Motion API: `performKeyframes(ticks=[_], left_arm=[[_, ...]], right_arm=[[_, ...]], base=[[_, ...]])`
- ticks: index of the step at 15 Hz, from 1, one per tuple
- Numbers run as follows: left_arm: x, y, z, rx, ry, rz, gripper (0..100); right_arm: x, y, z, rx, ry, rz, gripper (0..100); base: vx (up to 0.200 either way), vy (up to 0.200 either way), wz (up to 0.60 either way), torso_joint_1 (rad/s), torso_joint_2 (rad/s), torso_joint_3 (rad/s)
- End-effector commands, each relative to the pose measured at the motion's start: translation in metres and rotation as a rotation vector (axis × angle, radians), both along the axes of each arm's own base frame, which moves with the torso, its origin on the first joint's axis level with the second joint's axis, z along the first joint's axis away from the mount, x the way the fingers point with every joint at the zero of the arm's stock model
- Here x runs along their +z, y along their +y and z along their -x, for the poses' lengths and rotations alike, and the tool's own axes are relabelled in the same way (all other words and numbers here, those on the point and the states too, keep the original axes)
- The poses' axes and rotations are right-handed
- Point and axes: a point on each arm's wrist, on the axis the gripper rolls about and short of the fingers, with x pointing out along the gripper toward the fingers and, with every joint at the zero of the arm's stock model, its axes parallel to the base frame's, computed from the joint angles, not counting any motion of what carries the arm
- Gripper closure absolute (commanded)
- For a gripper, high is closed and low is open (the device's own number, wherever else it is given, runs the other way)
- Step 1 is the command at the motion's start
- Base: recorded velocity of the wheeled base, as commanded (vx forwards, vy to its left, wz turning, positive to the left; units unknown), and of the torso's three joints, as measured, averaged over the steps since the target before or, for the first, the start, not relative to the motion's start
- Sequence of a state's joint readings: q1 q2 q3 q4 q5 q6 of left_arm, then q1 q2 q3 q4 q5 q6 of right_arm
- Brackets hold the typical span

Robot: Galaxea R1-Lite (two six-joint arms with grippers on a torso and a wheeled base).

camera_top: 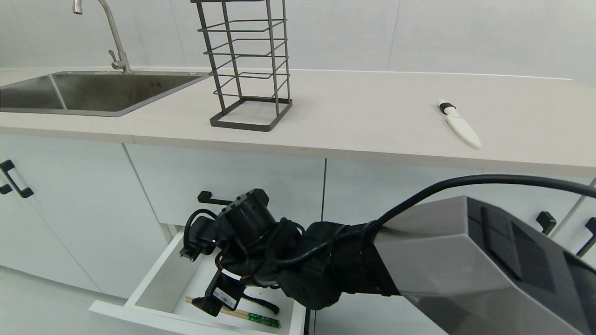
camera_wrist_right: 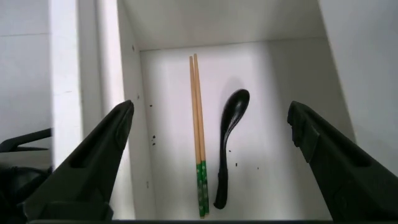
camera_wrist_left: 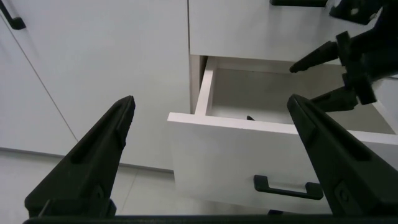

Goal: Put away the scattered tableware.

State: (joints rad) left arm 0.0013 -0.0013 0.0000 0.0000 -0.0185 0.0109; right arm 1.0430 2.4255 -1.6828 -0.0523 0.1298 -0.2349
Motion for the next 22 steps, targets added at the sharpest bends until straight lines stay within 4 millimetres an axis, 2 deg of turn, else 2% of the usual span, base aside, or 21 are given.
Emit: performKeyframes(ticks=[1,5,9,11,12,13,16,20,22], left_arm=[[0.000,0.000,0.000,0.000,0.001,0.000,0],[0.000,0.000,0.000,0.000,0.001,0.000,0],[0.000,0.000,0.000,0.000,0.001,0.000,0],[0.000,0.000,0.000,0.000,0.001,0.000,0],[0.000,0.000,0.000,0.000,0.001,0.000,0],[0.000,0.000,0.000,0.000,0.001,0.000,0],[0.000,0.000,0.000,0.000,0.001,0.000,0],[0.000,0.000,0.000,0.000,0.001,0.000,0],[0.000,0.000,0.000,0.000,0.001,0.000,0]], right_arm=[[0.021,-0.010,0.007,0.002,-0.023,-0.040,0],[0.030,-0.033,0.021,0.004,-0.033,-0.062,0],[0.044,-0.065,0.036,-0.005,-0.040,-0.071,0],[0.044,-0.085,0.037,-0.032,-0.039,-0.076,0],[0.044,-0.085,0.037,-0.032,-0.039,-0.076,0],[0.045,-0.101,0.040,-0.053,-0.028,-0.069,0],[0.049,-0.119,0.047,-0.063,-0.021,-0.058,0],[0.035,-0.173,0.061,-0.126,0.019,0.005,0],[0.038,-0.192,0.063,-0.167,0.016,0.010,0]], base=[[0.000,0.000,0.00,0.000,0.00,0.000],[0.000,0.000,0.00,0.000,0.00,0.000],[0.000,0.000,0.00,0.000,0.00,0.000],[0.000,0.000,0.00,0.000,0.00,0.000],[0.000,0.000,0.00,0.000,0.00,0.000],[0.000,0.000,0.00,0.000,0.00,0.000],[0.000,0.000,0.00,0.000,0.00,0.000],[0.000,0.000,0.00,0.000,0.00,0.000],[0.000,0.000,0.00,0.000,0.00,0.000]])
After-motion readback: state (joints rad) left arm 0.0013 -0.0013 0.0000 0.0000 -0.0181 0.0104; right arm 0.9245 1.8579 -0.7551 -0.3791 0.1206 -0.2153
